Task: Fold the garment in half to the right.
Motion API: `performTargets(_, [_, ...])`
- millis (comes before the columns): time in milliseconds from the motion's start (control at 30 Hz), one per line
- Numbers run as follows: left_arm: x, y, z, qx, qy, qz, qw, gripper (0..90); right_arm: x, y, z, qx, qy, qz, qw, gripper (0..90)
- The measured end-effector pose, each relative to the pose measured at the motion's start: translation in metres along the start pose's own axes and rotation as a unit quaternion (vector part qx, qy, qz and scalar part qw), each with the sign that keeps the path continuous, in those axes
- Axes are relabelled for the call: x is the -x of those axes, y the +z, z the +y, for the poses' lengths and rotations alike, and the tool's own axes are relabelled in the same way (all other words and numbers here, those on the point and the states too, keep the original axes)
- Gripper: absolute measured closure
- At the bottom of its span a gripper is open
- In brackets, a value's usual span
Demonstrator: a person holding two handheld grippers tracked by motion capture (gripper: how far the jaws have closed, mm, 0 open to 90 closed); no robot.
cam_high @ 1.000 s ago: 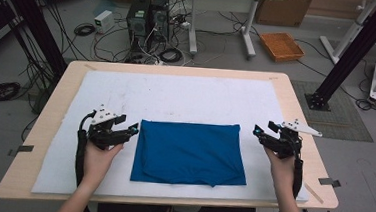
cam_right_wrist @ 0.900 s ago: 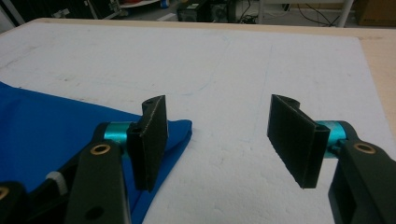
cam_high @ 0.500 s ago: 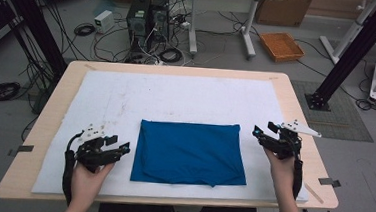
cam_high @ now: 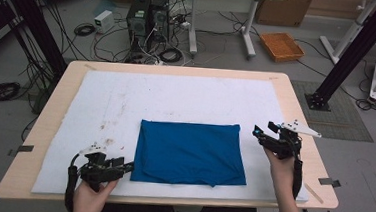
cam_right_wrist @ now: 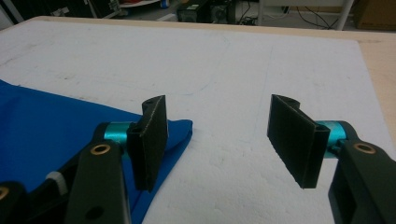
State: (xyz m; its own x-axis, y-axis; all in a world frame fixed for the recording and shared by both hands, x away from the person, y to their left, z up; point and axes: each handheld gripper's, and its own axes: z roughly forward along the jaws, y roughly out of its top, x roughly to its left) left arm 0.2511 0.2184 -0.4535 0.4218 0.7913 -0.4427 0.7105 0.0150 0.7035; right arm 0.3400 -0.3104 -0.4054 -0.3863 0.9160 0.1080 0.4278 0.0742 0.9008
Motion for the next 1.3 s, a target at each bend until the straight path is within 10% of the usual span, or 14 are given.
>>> performTargets(700, [0.02, 0.02, -0.001, -0.007, -0.023, -0.039, 0.999, 48.4, -0.006, 0.003, 0.0, -0.002, -0.006, 0.004, 1.0, 38.4])
performTargets(1300, [0.031, 0.028, -0.001, -0.003, 0.022, 0.024, 0.9995, 76.3, -0.043, 0.017, 0.006, -0.005, -0.035, 0.053, 0.998, 38.6])
